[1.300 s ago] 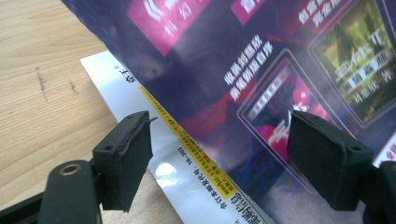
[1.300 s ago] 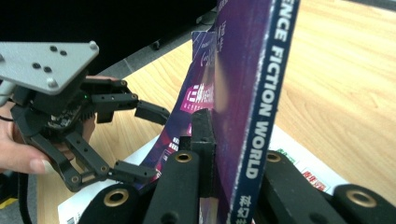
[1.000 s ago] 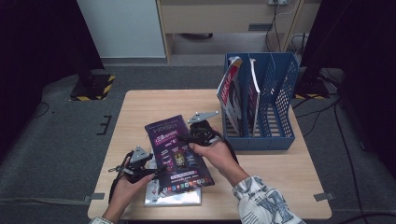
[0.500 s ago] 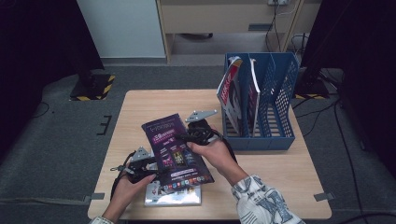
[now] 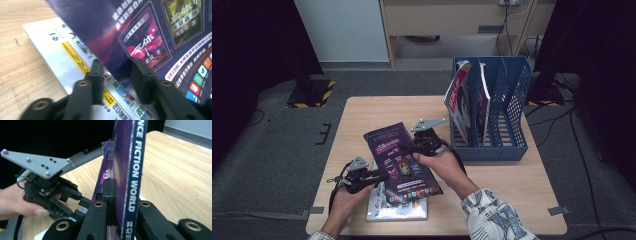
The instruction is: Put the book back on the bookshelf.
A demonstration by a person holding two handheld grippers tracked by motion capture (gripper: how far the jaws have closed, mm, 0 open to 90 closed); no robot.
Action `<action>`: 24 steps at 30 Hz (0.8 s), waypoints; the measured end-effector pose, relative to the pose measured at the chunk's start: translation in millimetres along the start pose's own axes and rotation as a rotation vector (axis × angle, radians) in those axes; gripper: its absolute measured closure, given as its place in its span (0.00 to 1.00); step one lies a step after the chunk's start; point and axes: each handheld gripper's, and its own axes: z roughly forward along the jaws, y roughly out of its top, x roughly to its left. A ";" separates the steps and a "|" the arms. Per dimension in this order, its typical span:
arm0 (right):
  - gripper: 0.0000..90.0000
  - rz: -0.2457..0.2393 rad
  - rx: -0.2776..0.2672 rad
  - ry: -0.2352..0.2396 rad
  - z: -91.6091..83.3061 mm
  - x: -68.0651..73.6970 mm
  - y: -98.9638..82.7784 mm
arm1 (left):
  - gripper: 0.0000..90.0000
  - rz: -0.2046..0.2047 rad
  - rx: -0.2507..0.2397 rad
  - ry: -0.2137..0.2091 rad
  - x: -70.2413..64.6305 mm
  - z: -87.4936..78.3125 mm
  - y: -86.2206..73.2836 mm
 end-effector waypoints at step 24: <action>0.93 -0.027 -0.054 -0.023 -12.6 -4.4 2.6 | 0.92 0.115 -0.064 0.104 -0.4 -17.6 16.4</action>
